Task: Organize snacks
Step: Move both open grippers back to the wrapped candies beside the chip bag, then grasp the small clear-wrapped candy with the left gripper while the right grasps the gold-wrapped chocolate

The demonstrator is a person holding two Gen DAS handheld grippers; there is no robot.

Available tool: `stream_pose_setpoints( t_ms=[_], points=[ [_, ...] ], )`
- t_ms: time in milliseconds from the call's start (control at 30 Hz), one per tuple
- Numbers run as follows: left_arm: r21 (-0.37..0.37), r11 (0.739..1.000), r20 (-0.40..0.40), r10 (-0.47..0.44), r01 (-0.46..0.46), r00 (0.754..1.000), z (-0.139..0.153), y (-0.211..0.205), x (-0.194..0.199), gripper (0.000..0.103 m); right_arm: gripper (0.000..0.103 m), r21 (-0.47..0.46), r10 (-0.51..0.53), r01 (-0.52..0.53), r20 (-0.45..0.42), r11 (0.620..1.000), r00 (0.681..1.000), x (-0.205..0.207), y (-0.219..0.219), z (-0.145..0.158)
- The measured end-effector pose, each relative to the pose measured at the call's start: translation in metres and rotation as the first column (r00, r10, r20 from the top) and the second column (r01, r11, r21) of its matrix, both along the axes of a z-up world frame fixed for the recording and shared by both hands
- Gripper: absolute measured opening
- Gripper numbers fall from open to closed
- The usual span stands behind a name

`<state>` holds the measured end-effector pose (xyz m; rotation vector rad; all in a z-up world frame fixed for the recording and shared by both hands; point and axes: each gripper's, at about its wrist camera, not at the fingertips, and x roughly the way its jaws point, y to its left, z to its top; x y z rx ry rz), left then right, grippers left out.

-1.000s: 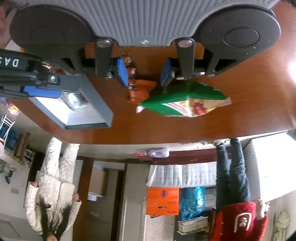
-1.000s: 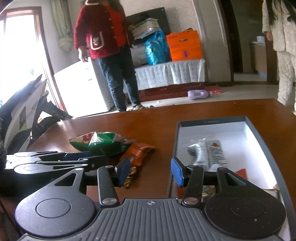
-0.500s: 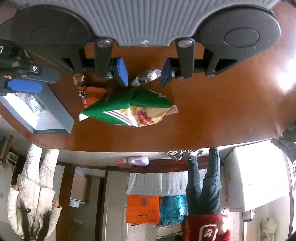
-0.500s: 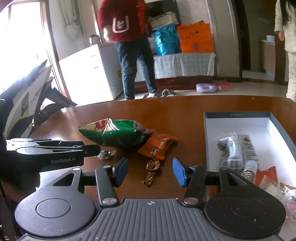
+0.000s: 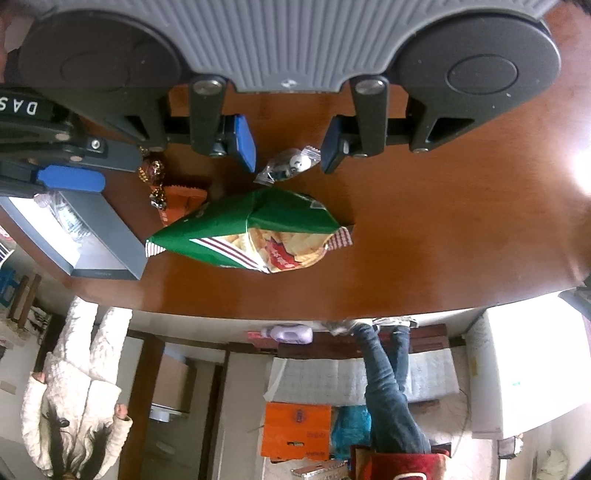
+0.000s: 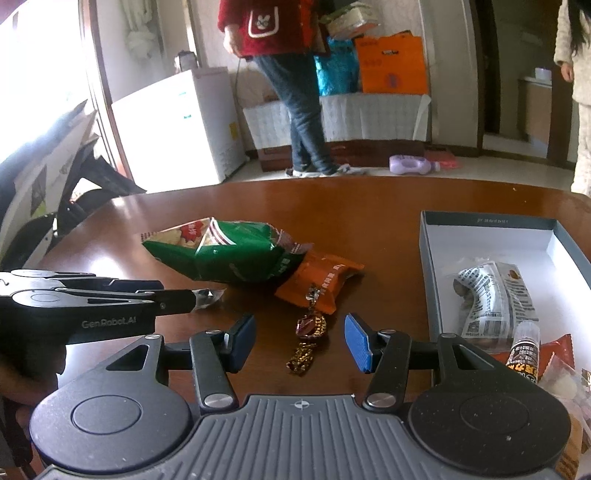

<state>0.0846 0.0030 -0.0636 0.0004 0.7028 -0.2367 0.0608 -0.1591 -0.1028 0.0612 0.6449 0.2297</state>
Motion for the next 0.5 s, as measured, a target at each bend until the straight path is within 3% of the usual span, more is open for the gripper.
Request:
stream_pose_setpoints(
  t_ms=[500],
  points=[
    [-0.047,0.999,-0.042,-0.002,0.0,0.999,-0.013,0.001,0.019,0.038,0.053,-0.032,-0.009,0.009,-0.025,0.999,1.0,0.017,0.008,-0.011]
  ],
)
